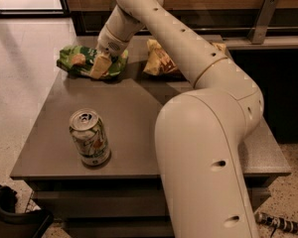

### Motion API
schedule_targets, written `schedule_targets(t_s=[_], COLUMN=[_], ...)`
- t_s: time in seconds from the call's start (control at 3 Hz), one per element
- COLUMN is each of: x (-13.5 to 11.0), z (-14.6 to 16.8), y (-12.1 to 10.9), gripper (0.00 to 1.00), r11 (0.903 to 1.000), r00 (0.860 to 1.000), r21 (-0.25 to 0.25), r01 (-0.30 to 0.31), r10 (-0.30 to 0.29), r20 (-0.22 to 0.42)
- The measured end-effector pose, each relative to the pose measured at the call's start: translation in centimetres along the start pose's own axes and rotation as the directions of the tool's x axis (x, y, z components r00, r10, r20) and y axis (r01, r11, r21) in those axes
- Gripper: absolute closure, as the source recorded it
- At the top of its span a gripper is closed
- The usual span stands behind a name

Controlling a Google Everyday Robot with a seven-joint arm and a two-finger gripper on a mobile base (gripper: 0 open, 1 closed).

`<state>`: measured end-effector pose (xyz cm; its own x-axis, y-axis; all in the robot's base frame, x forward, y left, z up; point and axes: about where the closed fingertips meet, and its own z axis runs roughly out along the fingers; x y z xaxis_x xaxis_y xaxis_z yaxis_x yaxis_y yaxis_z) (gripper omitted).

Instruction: Pick green rice chip bag

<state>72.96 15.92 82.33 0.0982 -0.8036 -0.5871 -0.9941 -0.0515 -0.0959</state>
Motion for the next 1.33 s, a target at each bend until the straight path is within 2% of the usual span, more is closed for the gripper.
schedule_targets(t_s=[0.33,0.67,1.0,1.33], x=[0.0,-0.9,-2.1,-3.0], z=[0.0,-5.0,-10.9,-15.9], y=[0.0,2.0,5.0,7.3], gripper=[1.00,1.00,1.00,1.00], r11=[1.0000,0.9962,0.9829,0.9656], r00=[1.000,1.000,0.998,0.995], r21=[0.000,0.084,0.175,0.244], r01=[0.000,0.024,0.058,0.090], r10=[0.000,-0.024,-0.059,-0.095], r20=[0.000,-0.005,-0.001,0.009])
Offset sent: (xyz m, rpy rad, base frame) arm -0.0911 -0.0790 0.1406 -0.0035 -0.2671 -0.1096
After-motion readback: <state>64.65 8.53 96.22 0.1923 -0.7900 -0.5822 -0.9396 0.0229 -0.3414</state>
